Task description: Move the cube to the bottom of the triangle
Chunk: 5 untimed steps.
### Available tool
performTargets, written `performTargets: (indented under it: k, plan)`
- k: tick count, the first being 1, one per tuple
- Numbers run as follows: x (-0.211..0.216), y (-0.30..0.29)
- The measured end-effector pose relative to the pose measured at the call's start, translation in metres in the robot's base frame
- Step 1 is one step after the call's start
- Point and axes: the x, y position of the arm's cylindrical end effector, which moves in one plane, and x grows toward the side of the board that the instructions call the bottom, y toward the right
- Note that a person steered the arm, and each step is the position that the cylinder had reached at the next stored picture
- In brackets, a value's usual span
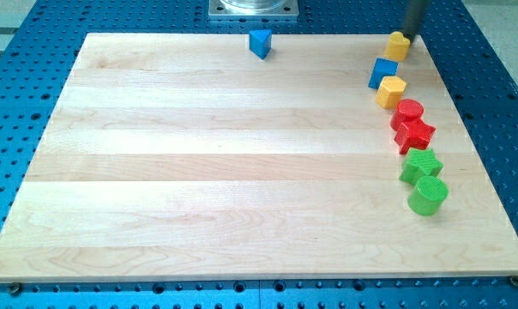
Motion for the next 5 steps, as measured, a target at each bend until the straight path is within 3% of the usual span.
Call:
performTargets:
  k: [1, 2, 5]
  plan:
    - [0.043, 0.024]
    - [0.107, -0.019]
    - [0.103, -0.128]
